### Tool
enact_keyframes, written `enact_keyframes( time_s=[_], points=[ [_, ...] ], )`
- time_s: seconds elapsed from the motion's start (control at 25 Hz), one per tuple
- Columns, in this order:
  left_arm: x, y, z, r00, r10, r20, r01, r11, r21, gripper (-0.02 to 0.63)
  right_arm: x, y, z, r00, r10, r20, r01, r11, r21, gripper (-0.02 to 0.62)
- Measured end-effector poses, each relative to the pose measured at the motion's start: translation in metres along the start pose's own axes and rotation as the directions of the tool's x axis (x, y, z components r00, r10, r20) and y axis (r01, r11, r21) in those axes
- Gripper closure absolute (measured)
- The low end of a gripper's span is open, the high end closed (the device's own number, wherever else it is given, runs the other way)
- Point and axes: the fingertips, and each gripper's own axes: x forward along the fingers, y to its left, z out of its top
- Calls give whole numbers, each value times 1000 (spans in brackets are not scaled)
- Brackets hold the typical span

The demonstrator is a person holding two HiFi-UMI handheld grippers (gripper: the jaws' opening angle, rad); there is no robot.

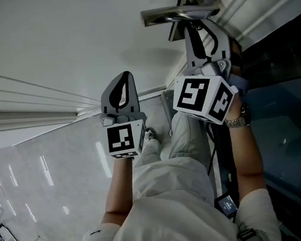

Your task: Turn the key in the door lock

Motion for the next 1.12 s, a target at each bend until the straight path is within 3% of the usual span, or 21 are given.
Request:
enact_keyframes(
  time_s=[0.52,0.84,1.0,1.12],
  points=[
    [0,7,-1,1000,7,-5,-7,1000,-1,598,4,-4,-3,998,-65,-12,65,997,33,572],
    [1,9,-3,1000,13,-7,-13,1000,-3,598,5,-6,-4,997,-83,2,83,992,90,580],
    [1,7,-2,1000,9,-6,-9,1000,-2,598,6,-8,-4,998,-56,16,51,973,223,581],
    [1,5,-1,1000,7,-6,-7,1000,1,598,5,-11,-2,999,-20,41,3,924,382,581]
  ],
)
